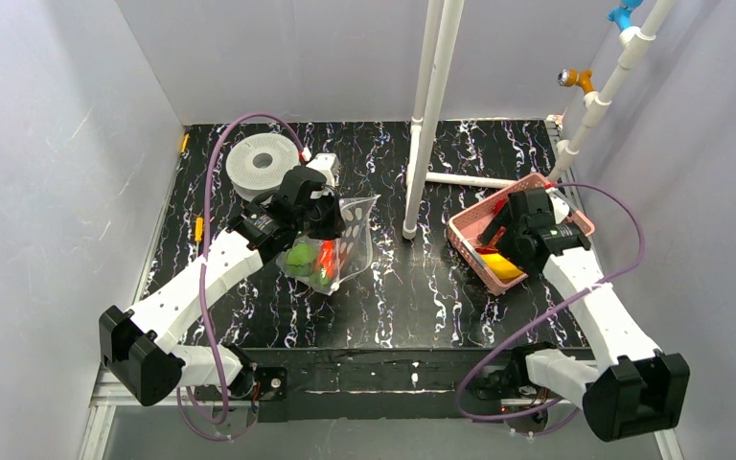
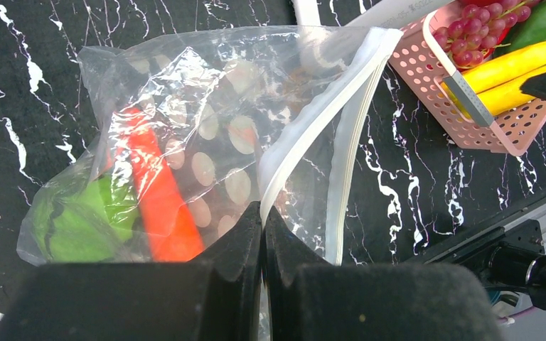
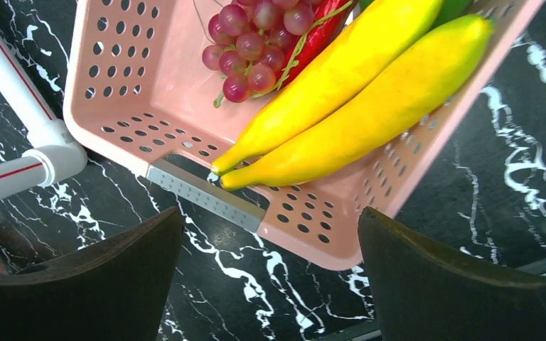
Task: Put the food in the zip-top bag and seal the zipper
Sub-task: Pick up the fake fruit from the bin.
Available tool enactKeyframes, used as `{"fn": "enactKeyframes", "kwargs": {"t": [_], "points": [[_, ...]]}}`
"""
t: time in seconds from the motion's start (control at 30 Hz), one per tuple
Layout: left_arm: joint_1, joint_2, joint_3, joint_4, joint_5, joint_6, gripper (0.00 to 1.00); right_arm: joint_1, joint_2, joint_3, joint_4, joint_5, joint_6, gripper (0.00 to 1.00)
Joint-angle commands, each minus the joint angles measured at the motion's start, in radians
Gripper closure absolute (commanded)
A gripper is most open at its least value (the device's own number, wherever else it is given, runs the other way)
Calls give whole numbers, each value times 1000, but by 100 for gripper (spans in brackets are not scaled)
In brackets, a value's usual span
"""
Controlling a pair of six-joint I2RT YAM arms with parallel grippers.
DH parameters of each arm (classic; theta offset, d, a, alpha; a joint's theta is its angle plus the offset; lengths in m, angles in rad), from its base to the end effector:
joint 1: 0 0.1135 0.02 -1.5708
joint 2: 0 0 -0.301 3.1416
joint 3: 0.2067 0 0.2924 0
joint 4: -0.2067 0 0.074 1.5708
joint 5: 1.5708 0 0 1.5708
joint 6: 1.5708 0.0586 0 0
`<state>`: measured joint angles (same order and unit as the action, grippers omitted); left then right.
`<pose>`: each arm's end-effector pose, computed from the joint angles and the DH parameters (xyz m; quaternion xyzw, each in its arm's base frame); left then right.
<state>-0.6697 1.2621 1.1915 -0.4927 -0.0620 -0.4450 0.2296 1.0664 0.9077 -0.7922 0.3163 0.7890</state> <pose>0.2612 -0.2022 0.3692 0.0833 0.8715 -0.2322 0.4238 0.2397 0.0373 0.2855 0.3058 0.8907 0.0159 0.3361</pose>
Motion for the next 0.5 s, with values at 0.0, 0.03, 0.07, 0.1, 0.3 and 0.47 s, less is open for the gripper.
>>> {"fn": "enactKeyframes", "kwargs": {"t": [0.0, 0.03, 0.07, 0.1, 0.3, 0.47], "points": [[0, -28, 2, 16, 19, 14, 100, -38, 76, 14, 28, -84, 101, 2], [0, -30, 2, 16, 21, 13, 100, -51, 94, 16, 22, -91, 131, 2], [0, -31, 1, 17, 24, 11, 100, -69, 112, 17, 15, -104, 157, 2], [1, -31, 1, 18, 26, 10, 100, -84, 129, 19, 7, -113, 190, 2], [0, -26, -1, 17, 20, 11, 100, -120, 217, 32, -28, -109, 266, 11], [0, -39, -7, 22, 6, 14, 100, -122, 209, -9, -1, -81, 289, 31]]}}
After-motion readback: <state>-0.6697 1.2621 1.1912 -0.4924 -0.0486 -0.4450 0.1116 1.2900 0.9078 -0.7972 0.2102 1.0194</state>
